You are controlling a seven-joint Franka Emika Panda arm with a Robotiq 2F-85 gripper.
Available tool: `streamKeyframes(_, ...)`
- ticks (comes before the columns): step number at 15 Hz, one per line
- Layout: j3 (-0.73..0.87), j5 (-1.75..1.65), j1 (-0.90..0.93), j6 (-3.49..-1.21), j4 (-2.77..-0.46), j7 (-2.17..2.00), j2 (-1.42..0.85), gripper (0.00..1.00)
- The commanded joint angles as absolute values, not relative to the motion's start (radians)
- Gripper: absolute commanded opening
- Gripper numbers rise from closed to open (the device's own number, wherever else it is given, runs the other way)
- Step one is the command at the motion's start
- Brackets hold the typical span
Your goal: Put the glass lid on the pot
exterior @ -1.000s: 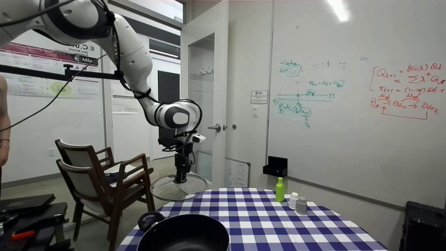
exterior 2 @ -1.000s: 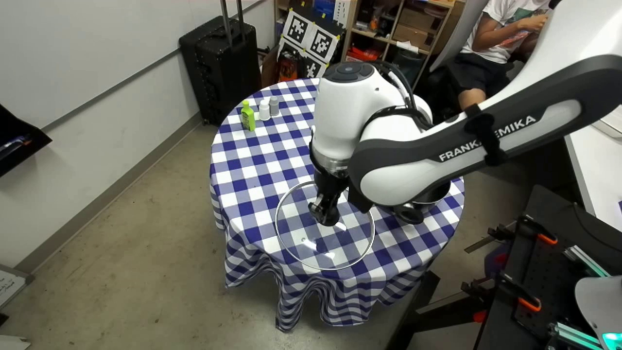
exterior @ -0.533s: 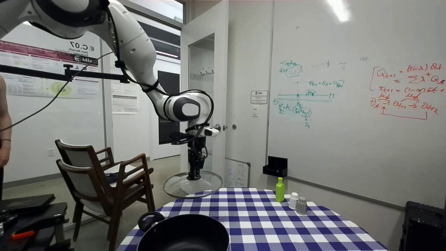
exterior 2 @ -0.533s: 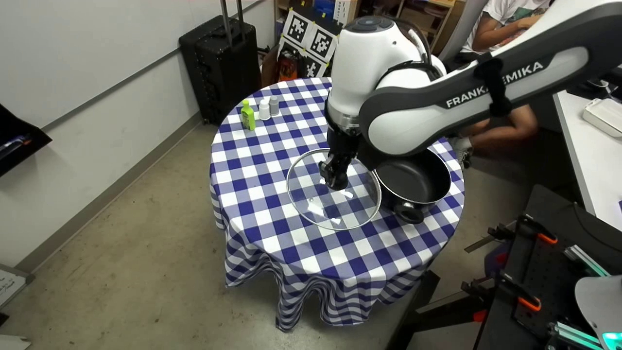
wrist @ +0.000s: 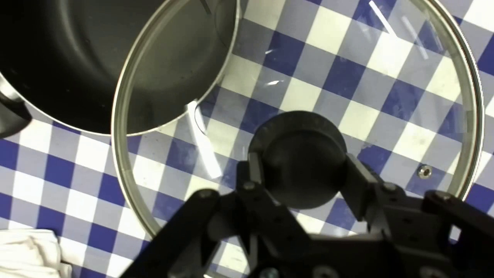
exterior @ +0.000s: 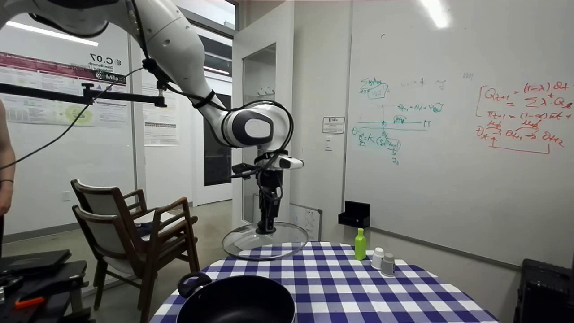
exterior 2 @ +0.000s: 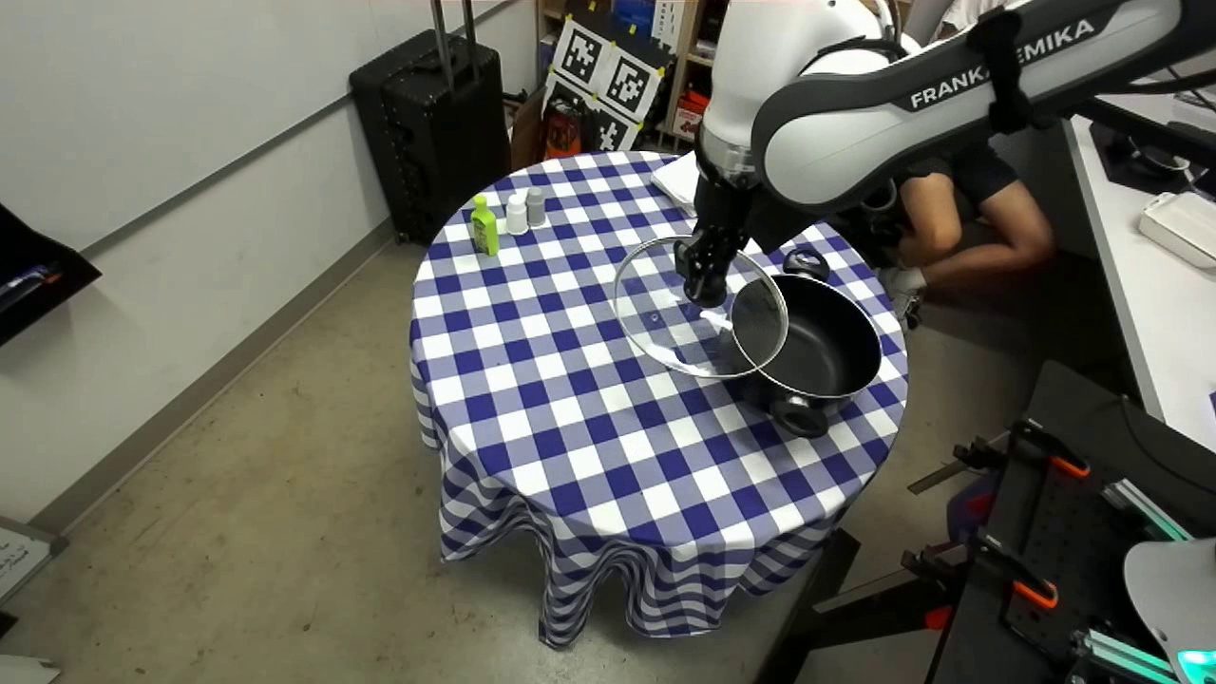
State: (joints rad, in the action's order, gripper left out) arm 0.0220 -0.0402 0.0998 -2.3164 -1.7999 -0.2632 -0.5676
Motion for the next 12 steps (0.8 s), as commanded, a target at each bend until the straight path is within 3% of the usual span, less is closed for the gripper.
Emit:
streamKeyframes(1, 0.039, -0.019, 0.062, -2.299, -1.902, -0.25, -0.482, 0.26)
streamKeyframes(12, 0.037, 0.102, -0.055, -2.416, -2.216, -0.14, -0.292, 0.26)
